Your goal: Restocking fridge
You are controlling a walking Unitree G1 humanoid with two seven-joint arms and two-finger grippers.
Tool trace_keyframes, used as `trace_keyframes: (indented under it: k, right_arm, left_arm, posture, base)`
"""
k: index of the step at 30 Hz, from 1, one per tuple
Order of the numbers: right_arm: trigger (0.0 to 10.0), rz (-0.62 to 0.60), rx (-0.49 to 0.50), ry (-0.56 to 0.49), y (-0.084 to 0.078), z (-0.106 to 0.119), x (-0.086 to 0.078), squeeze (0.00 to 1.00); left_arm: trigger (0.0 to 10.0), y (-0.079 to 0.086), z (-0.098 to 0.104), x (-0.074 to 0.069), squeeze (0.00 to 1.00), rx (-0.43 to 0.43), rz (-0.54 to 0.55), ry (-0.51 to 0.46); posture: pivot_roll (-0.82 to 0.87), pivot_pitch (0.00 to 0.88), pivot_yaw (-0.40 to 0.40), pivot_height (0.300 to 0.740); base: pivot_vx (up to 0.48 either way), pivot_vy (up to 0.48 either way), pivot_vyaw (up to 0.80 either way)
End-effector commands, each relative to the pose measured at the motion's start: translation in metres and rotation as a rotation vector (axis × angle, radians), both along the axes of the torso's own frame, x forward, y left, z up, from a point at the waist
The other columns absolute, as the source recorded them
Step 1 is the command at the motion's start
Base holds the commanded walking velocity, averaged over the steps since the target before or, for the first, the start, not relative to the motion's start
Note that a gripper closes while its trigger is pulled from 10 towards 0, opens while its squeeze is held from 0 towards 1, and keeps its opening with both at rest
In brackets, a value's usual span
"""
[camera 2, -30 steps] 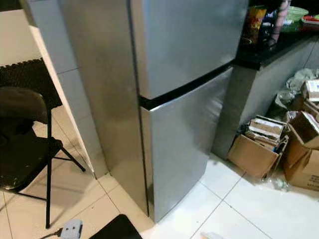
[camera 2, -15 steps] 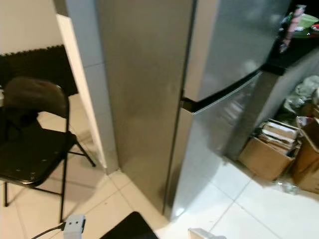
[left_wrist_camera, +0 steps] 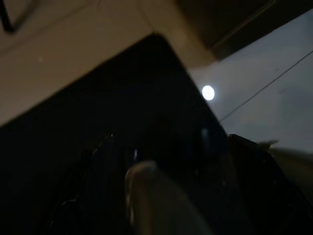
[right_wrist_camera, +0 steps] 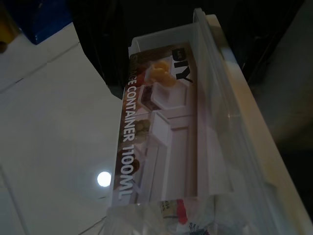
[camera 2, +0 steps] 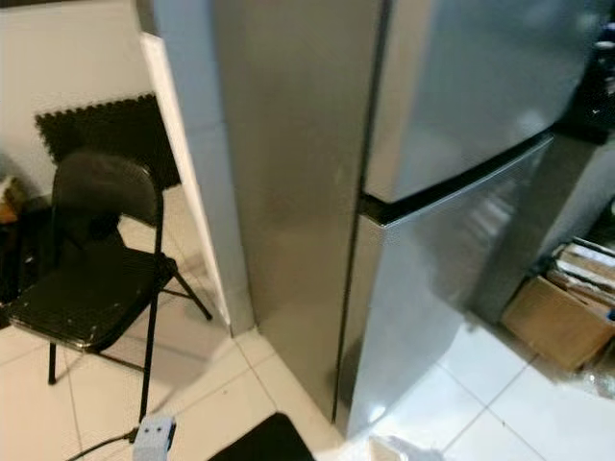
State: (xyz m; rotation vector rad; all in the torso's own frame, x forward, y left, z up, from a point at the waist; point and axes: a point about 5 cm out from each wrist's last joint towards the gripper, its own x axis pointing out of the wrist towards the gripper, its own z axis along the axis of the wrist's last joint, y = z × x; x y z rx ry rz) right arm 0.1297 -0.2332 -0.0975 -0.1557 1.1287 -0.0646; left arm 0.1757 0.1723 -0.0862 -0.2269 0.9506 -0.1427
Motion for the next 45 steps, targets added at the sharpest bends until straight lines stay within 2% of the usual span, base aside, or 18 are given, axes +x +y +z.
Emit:
trace_keyframes:
  k: [1,10,17,22,38,45]
  right_arm:
    - [10.0,0.003,0.008,-0.003,0.0033,-0.0007,-0.0002,0.0]
    - [10.0,0.005,0.007,-0.008,0.003,-0.0001,0.0017,0.0]
    - [10.0,0.004,0.009,-0.004,0.0028,0.0,0.0018,0.0]
    - [10.0,0.008,0.008,-0.005,0.0033,0.0001,0.0025,0.0]
    - [10.0,0.038,-0.004,-0.002,-0.0004,0.0019,0.0051,0.0]
    - [10.0,0.036,-0.006,-0.011,-0.0029,0.0031,0.0068,0.0]
  left_arm:
    - [10.0,-0.0004,-0.001,-0.0021,0.0,0.007,-0.011,0.007]
    - [10.0,-0.0034,-0.0009,-0.0015,0.0,-0.002,-0.02,0.006]
    - [10.0,-0.0046,-0.0007,-0.0005,0.0,-0.013,0.007,0.003]
    - [10.0,-0.0043,-0.0001,0.0008,0.0,-0.013,0.005,0.0]
    - [10.0,-0.0053,-0.0002,0.001,0.0,0.0,-0.008,0.003]
    - [10.0,-0.0082,-0.0007,0.0002,0.0,-0.007,-0.017,0.002]
  posture:
    - [-0.09,0.0,0.009,0.74]
    - [-0.09,0.0,0.01,0.74]
    - [-0.1,0.0,0.015,0.74]
    - [-0.1,0.0,0.015,0.74]
    - [-0.1,0.0,0.006,0.74]
    - [-0.11,0.0,0.01,0.74]
  base:
    - [0.0,0.0,0.0]
    - [0.0,0.0,0.0]
    - [0.0,0.0,-0.76]
    - [0.0,0.0,0.0]
    - [0.0,0.0,-0.8]
    - [0.0,0.0,0.0]
